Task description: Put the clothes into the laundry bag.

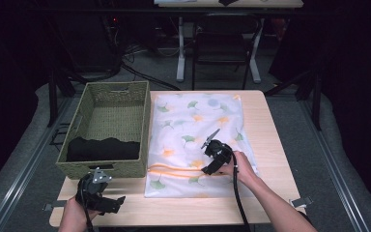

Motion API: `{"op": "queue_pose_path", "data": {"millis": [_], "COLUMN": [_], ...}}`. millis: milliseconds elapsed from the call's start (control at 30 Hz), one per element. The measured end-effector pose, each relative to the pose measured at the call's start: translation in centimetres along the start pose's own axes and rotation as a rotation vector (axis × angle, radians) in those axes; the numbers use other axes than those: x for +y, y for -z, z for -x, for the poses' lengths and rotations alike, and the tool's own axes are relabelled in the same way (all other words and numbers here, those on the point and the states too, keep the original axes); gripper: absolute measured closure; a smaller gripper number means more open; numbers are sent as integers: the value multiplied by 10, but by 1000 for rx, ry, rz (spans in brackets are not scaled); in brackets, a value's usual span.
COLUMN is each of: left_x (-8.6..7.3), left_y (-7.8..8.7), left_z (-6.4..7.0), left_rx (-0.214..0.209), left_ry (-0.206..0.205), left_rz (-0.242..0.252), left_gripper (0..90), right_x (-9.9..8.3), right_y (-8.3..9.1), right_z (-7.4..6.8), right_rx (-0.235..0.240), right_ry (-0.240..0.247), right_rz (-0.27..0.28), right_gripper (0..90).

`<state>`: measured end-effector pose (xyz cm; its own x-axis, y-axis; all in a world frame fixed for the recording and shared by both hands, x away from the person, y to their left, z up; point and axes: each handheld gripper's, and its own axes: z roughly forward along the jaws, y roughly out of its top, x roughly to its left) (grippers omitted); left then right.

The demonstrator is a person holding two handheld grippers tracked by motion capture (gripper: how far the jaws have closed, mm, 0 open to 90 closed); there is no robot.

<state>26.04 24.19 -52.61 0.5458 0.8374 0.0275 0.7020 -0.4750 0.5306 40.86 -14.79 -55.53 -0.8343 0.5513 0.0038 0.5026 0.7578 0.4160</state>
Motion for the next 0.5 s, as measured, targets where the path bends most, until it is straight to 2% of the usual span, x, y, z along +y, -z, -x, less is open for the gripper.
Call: {"op": "queue_pose_path", "data": {"millis": [167, 500], "left_x": [0, 0], "left_y": [0, 0], "left_z": [0, 0], "left_rx": [-1, -2], "left_ry": [-4, -3], "left_rz": [-2, -5], "left_gripper": [0, 0], "right_x": [-1, -4], "right_y": [-2, -3], "right_z": [0, 2], "right_rx": [-15, -15], "right_ry": [4, -1], "right_rz": [-9, 6], "right_gripper": [273, 312]}}
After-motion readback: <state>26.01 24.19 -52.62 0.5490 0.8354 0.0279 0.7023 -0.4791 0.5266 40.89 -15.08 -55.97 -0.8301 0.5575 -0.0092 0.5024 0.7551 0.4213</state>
